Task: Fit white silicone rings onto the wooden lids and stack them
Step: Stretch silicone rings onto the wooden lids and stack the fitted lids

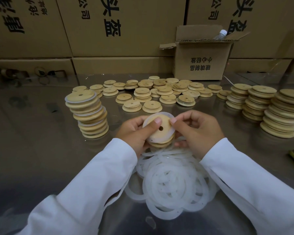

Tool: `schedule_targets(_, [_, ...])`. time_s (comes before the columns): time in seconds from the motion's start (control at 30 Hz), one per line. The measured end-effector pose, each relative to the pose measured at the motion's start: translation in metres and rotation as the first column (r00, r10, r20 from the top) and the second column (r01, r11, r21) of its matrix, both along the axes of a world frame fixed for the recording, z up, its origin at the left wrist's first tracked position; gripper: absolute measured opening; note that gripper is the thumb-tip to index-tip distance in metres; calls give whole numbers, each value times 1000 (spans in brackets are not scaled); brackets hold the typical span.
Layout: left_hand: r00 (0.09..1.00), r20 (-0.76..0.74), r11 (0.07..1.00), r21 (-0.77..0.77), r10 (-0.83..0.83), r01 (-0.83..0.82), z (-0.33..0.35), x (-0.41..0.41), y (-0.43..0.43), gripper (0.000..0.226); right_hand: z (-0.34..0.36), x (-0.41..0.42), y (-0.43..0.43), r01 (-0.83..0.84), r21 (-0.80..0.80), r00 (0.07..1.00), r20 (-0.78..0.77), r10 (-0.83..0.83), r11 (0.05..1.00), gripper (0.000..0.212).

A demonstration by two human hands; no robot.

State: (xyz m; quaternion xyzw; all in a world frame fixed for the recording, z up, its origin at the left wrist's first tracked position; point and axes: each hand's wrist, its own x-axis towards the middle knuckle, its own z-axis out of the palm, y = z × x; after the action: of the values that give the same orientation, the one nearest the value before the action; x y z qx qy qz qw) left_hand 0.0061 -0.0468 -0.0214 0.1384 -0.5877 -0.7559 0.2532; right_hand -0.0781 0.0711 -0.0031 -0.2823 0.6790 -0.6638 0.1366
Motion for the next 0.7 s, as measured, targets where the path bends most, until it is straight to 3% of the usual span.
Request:
schedule_targets(0.1, [999,0,999,-18,32,-32,0,-1,-1,16,3,1,1,-38,-9,997,64,39,999,14])
schedule_targets(0.17, [999,-20,999,-25,41,-42,1,0,-1,13,4,-1,2,-40,4,999,24,40,999,13])
schedule_targets(0.53, [980,-170,995,3,102,-103,8,2,3,28,7,-3,4,2,32,982,-186,4,999,14])
schedule_targets(0.7, [980,-189,997,56,68,-59,9,1,4,32,6,-2,3,-32,-20,987,-157,29,999,15])
